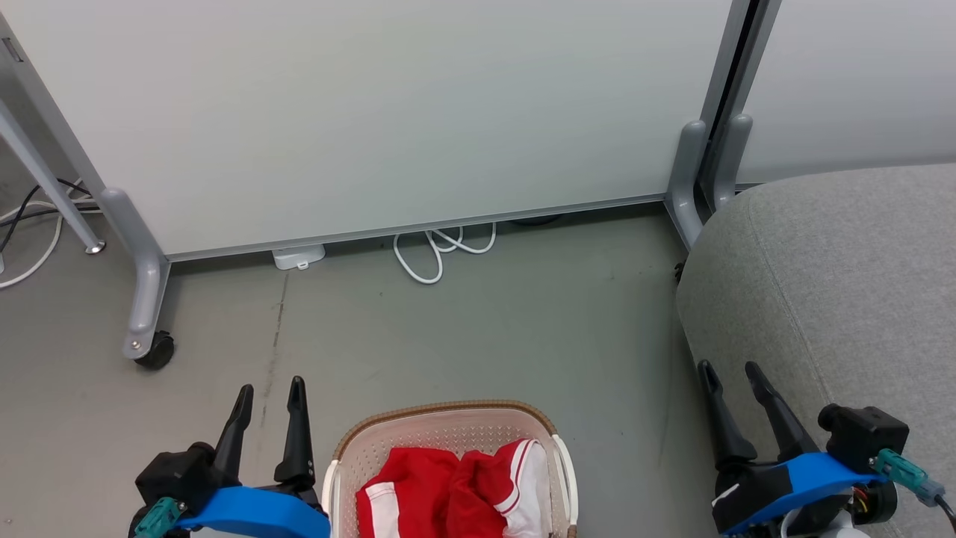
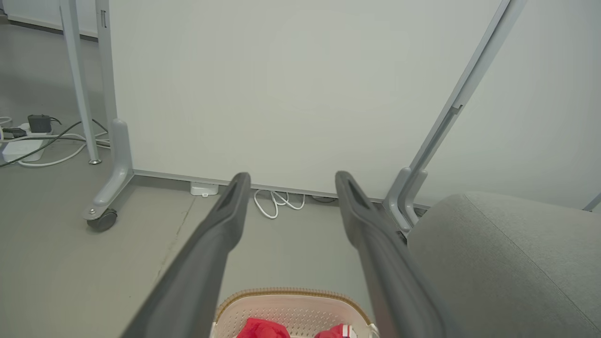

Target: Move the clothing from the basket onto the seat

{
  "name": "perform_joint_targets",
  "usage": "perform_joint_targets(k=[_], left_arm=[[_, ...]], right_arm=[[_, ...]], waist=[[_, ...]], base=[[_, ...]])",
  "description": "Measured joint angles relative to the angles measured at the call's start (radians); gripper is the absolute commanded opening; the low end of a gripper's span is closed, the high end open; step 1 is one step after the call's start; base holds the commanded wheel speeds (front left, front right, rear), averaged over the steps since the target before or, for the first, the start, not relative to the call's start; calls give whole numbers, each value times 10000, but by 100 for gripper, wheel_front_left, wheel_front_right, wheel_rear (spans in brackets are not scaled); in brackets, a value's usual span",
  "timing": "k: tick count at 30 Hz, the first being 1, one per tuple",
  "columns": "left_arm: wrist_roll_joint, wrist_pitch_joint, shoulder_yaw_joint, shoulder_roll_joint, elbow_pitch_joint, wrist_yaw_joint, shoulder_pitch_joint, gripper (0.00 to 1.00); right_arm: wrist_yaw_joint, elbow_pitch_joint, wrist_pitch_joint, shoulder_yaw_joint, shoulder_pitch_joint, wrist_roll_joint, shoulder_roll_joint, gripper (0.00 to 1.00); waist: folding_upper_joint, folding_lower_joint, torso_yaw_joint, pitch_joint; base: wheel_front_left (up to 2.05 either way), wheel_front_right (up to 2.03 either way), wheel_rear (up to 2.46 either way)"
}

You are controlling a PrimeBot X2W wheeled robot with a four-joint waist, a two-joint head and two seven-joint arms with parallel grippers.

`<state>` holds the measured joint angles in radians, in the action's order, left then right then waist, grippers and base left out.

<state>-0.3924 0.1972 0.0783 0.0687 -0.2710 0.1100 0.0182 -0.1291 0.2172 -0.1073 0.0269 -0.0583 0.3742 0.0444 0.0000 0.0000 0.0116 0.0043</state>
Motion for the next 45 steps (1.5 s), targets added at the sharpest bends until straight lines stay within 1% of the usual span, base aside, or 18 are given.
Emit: perform_joint_targets(k=[31, 35, 45], left_arm=[[1448, 602, 339, -56, -345, 113, -34, 100], [1628, 644, 368, -58, -372, 132, -34, 100], [1622, 646, 347, -61, -389, 134, -34, 100]], right_arm=[[-13, -113, -454, 161, 60, -2050, 23, 100], [-13, -117, -529, 201, 66, -2213, 25, 100], [-13, -104, -537, 203, 66, -2205, 27, 100]], waist=[[0, 0, 70, -86], [0, 0, 70, -75], [0, 0, 40, -52]], base=[[0, 0, 0], [0, 0, 0], [0, 0, 0]])
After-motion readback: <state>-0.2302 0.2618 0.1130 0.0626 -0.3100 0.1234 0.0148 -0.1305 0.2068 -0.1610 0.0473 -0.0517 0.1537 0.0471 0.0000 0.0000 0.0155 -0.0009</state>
